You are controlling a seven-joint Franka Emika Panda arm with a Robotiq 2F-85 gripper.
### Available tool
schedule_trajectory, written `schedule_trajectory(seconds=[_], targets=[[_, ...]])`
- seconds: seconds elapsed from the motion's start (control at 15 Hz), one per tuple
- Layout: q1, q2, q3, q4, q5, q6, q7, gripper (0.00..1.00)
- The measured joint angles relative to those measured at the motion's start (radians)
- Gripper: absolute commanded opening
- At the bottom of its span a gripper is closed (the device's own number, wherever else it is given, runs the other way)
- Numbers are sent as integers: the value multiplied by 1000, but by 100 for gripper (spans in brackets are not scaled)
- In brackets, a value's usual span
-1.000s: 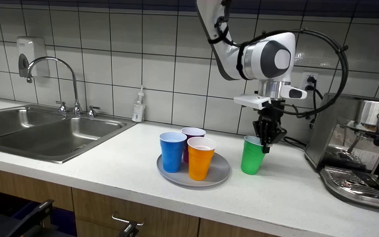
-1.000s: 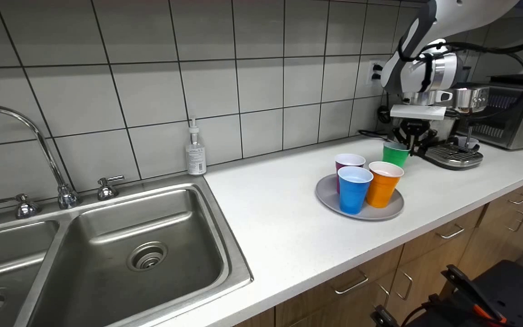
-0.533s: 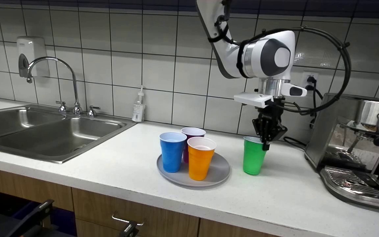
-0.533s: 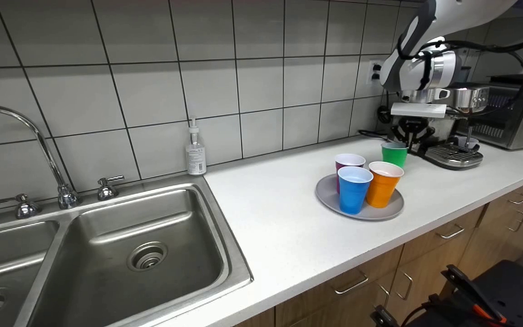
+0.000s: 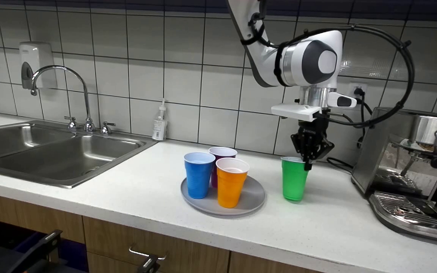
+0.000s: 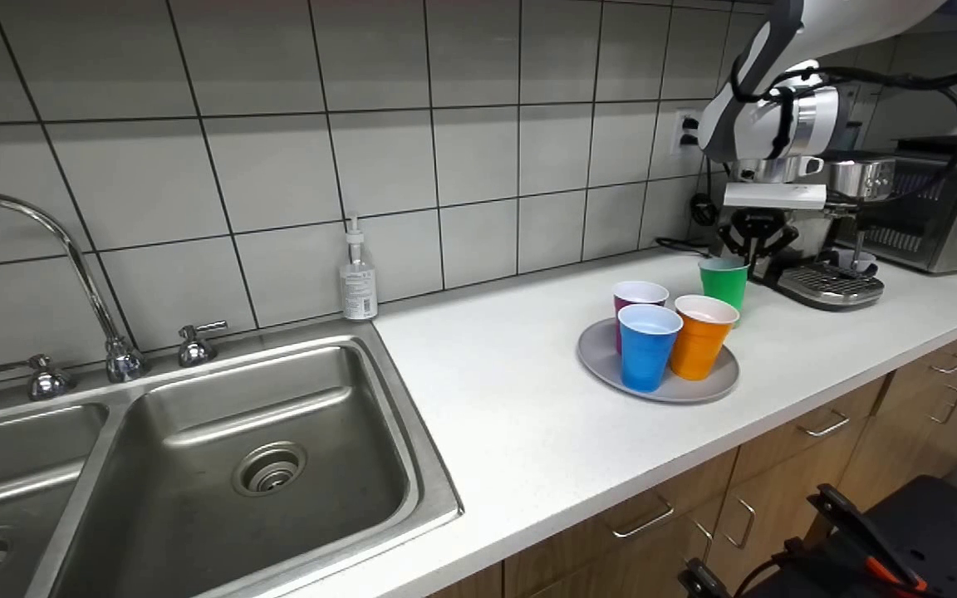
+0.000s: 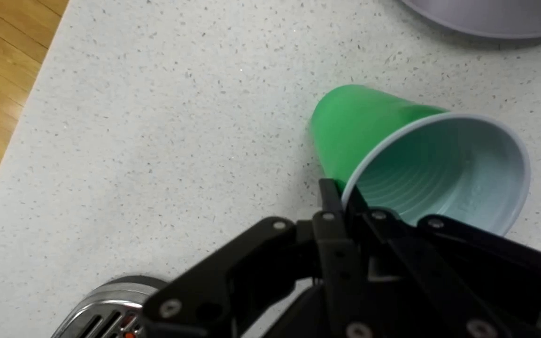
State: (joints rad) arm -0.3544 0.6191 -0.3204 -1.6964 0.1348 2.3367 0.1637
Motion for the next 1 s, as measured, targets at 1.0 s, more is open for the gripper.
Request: schedule_trajectory(seconds=[1.0], targets=[[0, -177, 35, -173, 0, 0, -128, 1]])
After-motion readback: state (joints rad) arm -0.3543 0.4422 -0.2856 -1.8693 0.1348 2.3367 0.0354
